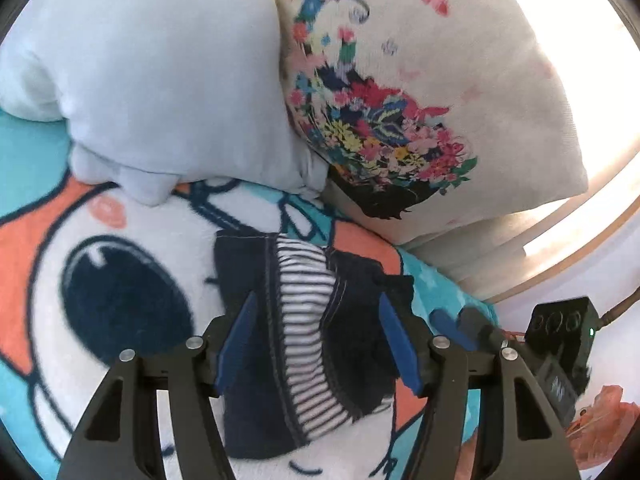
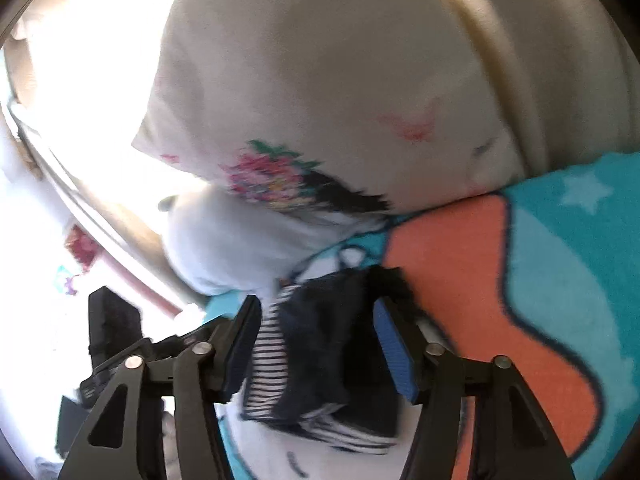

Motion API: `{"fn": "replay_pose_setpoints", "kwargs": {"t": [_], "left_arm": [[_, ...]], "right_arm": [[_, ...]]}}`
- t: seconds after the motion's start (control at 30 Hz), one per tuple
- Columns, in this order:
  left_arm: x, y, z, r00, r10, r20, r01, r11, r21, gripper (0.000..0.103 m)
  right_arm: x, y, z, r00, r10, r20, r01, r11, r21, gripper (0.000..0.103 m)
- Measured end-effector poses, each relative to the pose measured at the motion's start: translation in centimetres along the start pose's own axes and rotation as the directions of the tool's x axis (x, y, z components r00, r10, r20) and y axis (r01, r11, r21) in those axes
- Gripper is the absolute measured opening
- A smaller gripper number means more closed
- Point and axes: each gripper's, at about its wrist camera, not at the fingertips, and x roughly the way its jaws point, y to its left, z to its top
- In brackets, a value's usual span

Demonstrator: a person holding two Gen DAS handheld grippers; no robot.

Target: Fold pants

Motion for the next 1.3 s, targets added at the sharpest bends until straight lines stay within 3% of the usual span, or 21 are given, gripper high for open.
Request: {"fn": "replay_pose_setpoints", "kwargs": {"t": [0.17,0.27,0.4,0.53,0.67,0.8,0.83,0.87,0.93,1.13,1.3], "left_arm": [[4.7,2.6,0.8,0.996,-0.002,-0.091,-0.006,0.996,-0.088,0.063],[5.0,2.8,0.8,0.996,-0.007,-0.089,-0.001,0.996,-0.084,0.063],[4.3,2.4,0.5,0.997,0.001,-0.082,-0.006,0.998,-0.062,0.063],[2.1,1.5,-0.7,0.998,0.039,-0.05,-0.04,0.999,-0.007,0.063],[-1.1,-0.1,-3.3,0.988,0.147,0.049,-0.152,0.983,0.102,0.064],[-3.6,-1.7,-6.9,0.943,0.28,0.182,-0.312,0.934,0.176,0.068],[-4.0,-2.1,-7.6,0.925,0.316,0.211,-0.355,0.916,0.186,0.071],[-4.4,-2.5,-8.7,0.894,0.371,0.253,-0.421,0.887,0.188,0.073],[-5.4,-2.8,-10.3,0.85,0.431,0.303,-0.493,0.854,0.167,0.081],[-8.0,-3.2,-13.1,0.803,0.461,0.379,-0.539,0.832,0.132,0.087],[-9.3,-4.1,-14.4,0.786,0.459,0.414,-0.551,0.823,0.135,0.088]], "right_arm": [[3.4,-0.9,-1.8,0.994,-0.076,-0.074,0.076,0.997,0.001,0.057],[4.8,-1.6,-2.8,0.988,-0.097,-0.119,0.098,0.995,0.0,0.057],[5.2,-0.6,-3.1,0.983,-0.139,-0.118,0.133,0.989,-0.061,0.057],[4.2,-0.1,-3.4,0.983,-0.148,-0.106,0.14,0.987,-0.078,0.057],[1.5,0.0,-4.0,0.982,-0.18,-0.047,0.176,0.981,-0.078,0.063],[-1.0,-0.2,-5.1,0.97,-0.242,0.002,0.241,0.967,-0.08,0.066],[-1.5,-0.2,-5.5,0.966,-0.259,0.011,0.259,0.962,-0.082,0.067],[-1.9,-0.2,-5.9,0.961,-0.275,0.018,0.275,0.958,-0.086,0.067],[-2.5,0.0,-6.6,0.951,-0.308,0.033,0.31,0.946,-0.098,0.067],[-3.4,0.1,-8.5,0.939,-0.345,0.023,0.345,0.933,-0.103,0.069],[-4.3,1.3,-9.5,0.932,-0.362,0.031,0.363,0.923,-0.126,0.071]]}}
